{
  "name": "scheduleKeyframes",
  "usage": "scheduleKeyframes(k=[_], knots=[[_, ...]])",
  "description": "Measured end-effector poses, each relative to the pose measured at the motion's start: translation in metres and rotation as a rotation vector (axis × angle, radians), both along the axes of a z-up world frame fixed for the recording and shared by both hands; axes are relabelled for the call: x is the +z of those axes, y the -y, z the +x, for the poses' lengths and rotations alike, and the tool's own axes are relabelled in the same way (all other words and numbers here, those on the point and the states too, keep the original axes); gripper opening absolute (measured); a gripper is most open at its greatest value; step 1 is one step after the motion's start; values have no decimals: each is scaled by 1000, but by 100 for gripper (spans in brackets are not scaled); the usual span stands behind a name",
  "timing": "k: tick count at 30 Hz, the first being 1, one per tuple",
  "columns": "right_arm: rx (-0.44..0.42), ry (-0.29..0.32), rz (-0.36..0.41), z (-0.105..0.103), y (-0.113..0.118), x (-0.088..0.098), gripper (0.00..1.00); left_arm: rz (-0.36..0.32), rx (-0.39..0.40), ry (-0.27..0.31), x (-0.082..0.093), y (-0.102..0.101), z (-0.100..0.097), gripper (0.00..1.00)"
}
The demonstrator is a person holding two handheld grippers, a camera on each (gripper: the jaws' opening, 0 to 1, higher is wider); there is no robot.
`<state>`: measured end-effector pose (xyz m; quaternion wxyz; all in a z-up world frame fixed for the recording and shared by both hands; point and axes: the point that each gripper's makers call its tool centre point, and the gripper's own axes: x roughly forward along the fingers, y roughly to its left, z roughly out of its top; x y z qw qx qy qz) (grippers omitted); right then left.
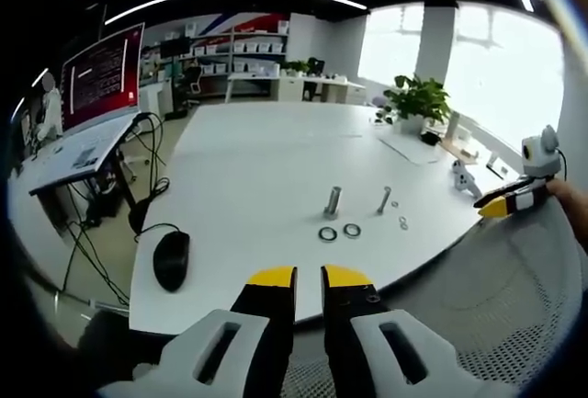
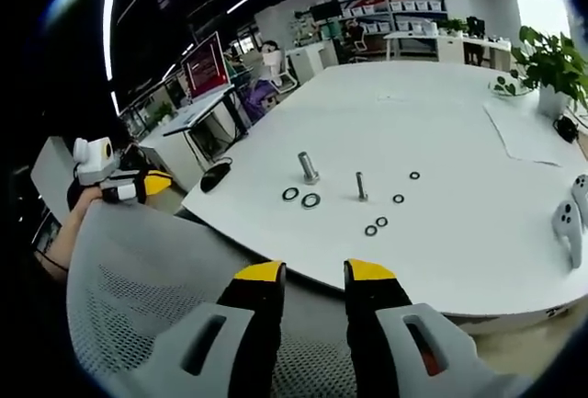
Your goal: Place the washer onto the threaded stud by aligning its center hole with the stud, sliding it down to the base, and recovering from edge contact or off-axis alignment until the washer reaches the visible bottom stop.
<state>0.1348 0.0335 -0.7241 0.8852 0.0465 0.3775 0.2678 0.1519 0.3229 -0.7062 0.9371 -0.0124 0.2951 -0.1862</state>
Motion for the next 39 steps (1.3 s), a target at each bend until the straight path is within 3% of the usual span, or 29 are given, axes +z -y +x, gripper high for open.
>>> scheduleKeyframes(k=[8,15,18,21,24,30,34,39], knots=[[60,-8,-54,-3,-2,-3,27,-10,25,16,2,-3,1,8],[281,-21,-97,-12,-15,-8,28,17,35,-4,-1,-5,1,8],[422,-103,-47,-22,-27,-15,28,27,38,-9,-3,-7,0,9],[544,-137,-49,-26,-33,-22,28,34,40,-10,-3,-7,0,9],[619,-92,-90,-9,-36,-29,28,38,31,-9,-3,-6,-1,9],[693,-107,-96,24,-51,-34,28,43,25,-10,-4,-6,-1,9],[788,-74,-199,41,-58,-37,28,40,25,-10,-4,-6,-1,9],[841,-72,-243,50,-72,-40,28,34,22,-12,-4,-6,-1,9]])
